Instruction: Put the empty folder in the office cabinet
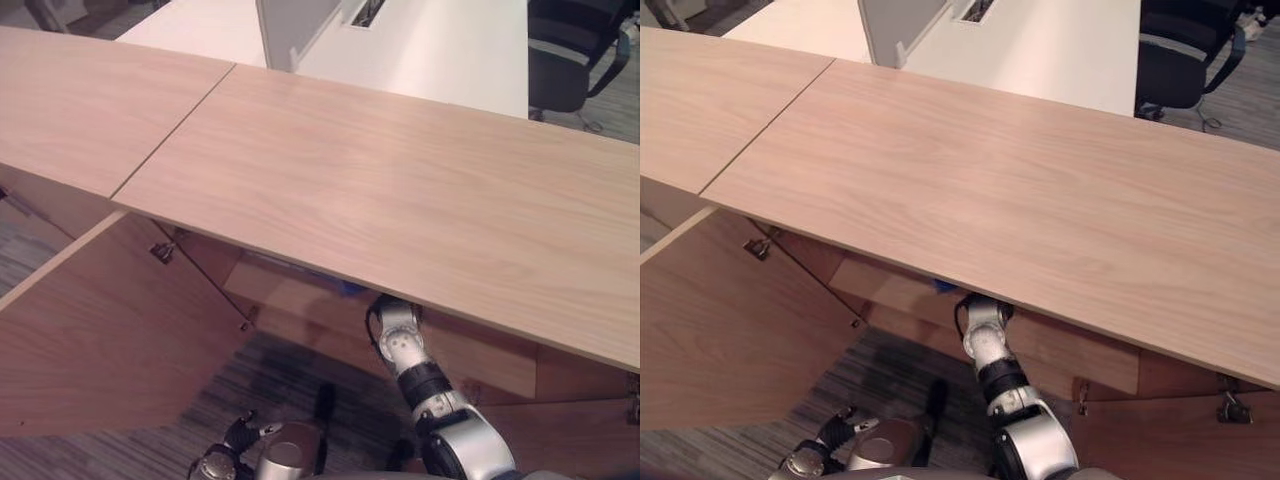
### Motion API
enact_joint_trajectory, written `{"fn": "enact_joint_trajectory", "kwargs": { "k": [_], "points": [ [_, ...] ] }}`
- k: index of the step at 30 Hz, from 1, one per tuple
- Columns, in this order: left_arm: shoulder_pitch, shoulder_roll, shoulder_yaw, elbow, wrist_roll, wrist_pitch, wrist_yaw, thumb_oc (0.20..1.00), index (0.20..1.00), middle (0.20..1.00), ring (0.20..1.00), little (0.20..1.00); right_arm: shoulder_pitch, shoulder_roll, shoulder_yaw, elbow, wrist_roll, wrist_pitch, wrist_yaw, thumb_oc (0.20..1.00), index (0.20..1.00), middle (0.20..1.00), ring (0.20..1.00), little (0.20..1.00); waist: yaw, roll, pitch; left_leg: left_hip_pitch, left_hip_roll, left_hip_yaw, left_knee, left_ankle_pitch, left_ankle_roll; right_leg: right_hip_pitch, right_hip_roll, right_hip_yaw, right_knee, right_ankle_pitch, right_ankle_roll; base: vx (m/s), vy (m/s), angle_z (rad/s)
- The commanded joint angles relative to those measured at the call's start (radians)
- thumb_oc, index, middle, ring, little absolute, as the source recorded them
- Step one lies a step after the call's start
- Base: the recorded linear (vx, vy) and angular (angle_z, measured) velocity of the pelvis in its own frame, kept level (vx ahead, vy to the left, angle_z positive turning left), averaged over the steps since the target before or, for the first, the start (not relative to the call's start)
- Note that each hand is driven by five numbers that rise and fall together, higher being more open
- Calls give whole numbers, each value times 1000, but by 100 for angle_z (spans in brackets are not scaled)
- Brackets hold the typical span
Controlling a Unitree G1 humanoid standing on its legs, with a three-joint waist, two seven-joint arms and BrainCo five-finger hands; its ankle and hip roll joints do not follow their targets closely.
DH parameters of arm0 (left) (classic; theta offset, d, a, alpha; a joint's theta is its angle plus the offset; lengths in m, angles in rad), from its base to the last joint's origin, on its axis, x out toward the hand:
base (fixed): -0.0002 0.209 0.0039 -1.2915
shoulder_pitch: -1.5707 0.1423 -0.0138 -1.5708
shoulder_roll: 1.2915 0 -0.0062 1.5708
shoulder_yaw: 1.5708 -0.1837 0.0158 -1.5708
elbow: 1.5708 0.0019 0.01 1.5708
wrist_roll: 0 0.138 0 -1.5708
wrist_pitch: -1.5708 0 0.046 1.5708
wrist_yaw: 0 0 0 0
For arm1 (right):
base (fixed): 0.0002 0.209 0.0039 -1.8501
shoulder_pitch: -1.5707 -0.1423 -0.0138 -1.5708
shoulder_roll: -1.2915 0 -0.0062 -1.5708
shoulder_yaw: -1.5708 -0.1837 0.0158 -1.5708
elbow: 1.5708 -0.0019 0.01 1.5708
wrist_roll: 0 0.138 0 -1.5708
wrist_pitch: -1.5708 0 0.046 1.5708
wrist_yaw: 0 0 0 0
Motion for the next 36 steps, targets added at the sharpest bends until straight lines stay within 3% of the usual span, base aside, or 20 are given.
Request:
{"fn": "enact_joint_trajectory", "kwargs": {
  "k": [1, 7, 17, 27, 36],
  "points": [
    [54, -98, -81, 12, 9, -7, -2, 1000, 1000, 1000, 1000, 1000, 18, 31, -44, -127, -34, -18, 72, 200, 200, 200, 200, 200, -9, -5, -31, 139, 16, -28, -35, -169, -9, -34, -59, 28, 41, 97, 67, 12, 22, -31],
    [64, -108, -38, 27, 10, 4, 10, 1000, 1000, 1000, 1000, 1000, 275, -33, 23, -312, -52, 24, 126, 200, 200, 200, 200, 200, -86, -14, -43, 163, 17, -14, -35, -183, -8, -27, -70, 45, 44, 113, 76, 20, 17, -4],
    [82, -118, -18, 11, -6, 8, 11, 1000, 1000, 1000, 1000, 1000, 401, -52, -21, -384, -28, 16, 138, 200, 200, 200, 200, 200, -153, -8, -66, 196, 13, 25, -35, -203, -4, -25, -80, 89, 38, 136, 87, 26, 22, -15],
    [99, -107, -43, -17, 14, 13, -1, 1000, 1000, 1000, 1000, 1000, 336, -20, -11, -304, -4, 4, 120, 200, 200, 200, 200, 200, -156, 0, -68, 220, -4, 45, -35, -218, 7, -22, -94, 118, 41, 150, 99, 11, 16, -12],
    [111, -62, -89, -50, 58, 5, -33, 1000, 1000, 1000, 1000, 1000, 35, 24, -166, -5, 3, -49, 23, 200, 200, 200, 200, 200, -93, 17, -72, 215, -28, 22, -35, -228, 13, -7, -125, 86, 26, 147, 105, 19, -3, 2]
  ]
}}
